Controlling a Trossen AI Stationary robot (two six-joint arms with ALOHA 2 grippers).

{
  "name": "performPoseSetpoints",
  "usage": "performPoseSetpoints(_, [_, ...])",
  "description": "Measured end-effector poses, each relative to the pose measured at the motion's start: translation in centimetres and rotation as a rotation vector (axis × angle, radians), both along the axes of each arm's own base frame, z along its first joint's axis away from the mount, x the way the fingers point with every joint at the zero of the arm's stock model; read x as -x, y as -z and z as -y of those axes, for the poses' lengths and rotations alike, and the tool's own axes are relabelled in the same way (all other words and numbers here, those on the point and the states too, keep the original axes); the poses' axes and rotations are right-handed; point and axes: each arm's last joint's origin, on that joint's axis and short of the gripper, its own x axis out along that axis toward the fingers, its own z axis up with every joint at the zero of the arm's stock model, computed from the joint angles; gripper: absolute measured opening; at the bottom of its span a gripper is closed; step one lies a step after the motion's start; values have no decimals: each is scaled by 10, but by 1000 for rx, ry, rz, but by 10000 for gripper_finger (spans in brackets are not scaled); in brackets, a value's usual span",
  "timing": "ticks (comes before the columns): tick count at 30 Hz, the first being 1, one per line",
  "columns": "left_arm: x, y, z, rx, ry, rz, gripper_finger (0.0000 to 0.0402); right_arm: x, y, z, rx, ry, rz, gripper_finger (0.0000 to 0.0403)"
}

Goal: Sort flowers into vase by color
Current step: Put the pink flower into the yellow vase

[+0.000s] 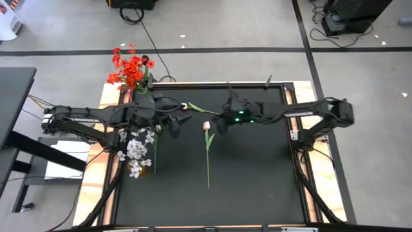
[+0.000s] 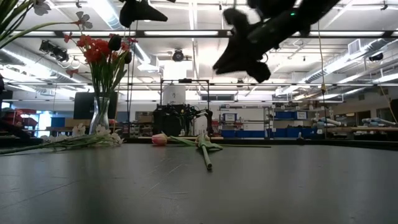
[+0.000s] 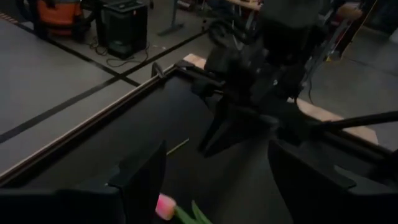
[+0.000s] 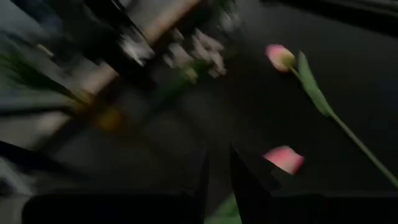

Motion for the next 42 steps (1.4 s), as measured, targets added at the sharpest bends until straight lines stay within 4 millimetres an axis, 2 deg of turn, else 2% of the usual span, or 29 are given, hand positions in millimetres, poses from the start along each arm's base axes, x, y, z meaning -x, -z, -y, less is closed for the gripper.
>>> performPoseSetpoints(9, [2,7,5,4,37,-82,286,-40,35,18,159,-16,-367,74])
performPoseSetpoints(13, [5,12,4,18,26,-135,286,-55,54,31,211,-39,-436,74])
performPoseSetpoints(17, [6,15,4,66,5,-150,286,-65,70,51,181,-21,-468,74])
performPoseSetpoints(22, [8,19,4,96,-12,-176,286,-73,75,78,165,-38,-517,74])
performPoseSetpoints(29, [10,21,4,97,-15,-206,286,-79,94,107,59,-119,-721,74])
performPoseSetpoints(38, [10,22,3,93,-17,-221,286,-87,106,115,16,-159,-747,73])
performPoseSetpoints(42, [11,24,3,84,-15,-241,286,-86,108,115,9,-165,-763,52])
